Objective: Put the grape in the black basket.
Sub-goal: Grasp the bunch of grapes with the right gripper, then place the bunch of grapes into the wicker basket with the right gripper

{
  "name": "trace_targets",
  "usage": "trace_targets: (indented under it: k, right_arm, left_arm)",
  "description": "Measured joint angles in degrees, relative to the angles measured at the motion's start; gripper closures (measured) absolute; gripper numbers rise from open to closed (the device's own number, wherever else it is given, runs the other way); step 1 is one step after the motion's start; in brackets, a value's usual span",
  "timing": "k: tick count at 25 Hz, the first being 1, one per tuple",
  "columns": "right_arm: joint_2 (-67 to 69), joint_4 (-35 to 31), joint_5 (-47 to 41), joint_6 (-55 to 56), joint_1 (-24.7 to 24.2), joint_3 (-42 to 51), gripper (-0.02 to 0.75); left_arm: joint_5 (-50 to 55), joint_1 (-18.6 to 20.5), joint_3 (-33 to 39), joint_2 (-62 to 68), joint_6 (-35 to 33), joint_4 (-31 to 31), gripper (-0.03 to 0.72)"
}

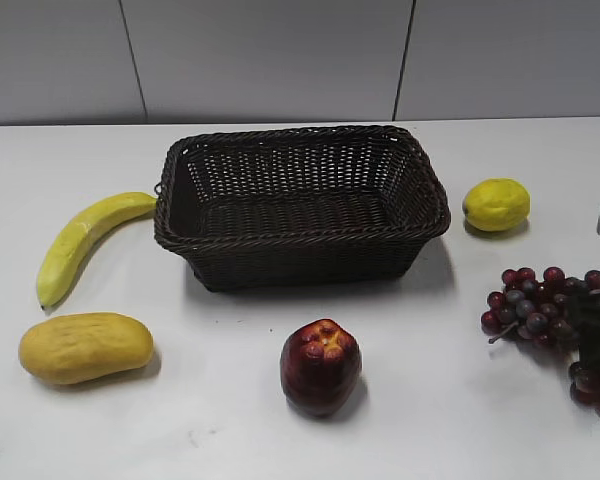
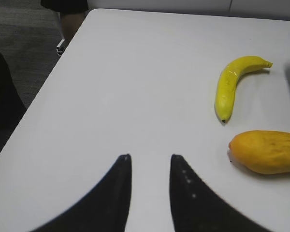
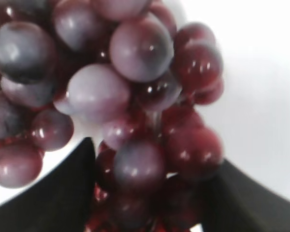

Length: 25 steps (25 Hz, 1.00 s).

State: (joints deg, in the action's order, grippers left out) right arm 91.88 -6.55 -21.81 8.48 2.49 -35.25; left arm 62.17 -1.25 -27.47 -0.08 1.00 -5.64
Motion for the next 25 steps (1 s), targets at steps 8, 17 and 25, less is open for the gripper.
trace_targets:
  k: [8, 17, 25]
  right_arm:
    - [-1.4, 0.0, -1.3, -0.1, 0.0, 0.0, 0.502]
    - [-14.8, 0.0, -17.0, -8.5, 0.0, -9.4, 0.516]
    - [-17.0, -2.0, -27.0, -15.0, 0.0, -28.2, 0.519]
  left_arm:
    - [0.0, 0.0, 0.0, 0.0, 0.0, 0.0, 0.473]
    - [0.0, 0.0, 0.0, 0.0, 0.0, 0.0, 0.473]
    - [0.0, 0.0, 0.0, 0.0, 0.0, 0.0, 0.473]
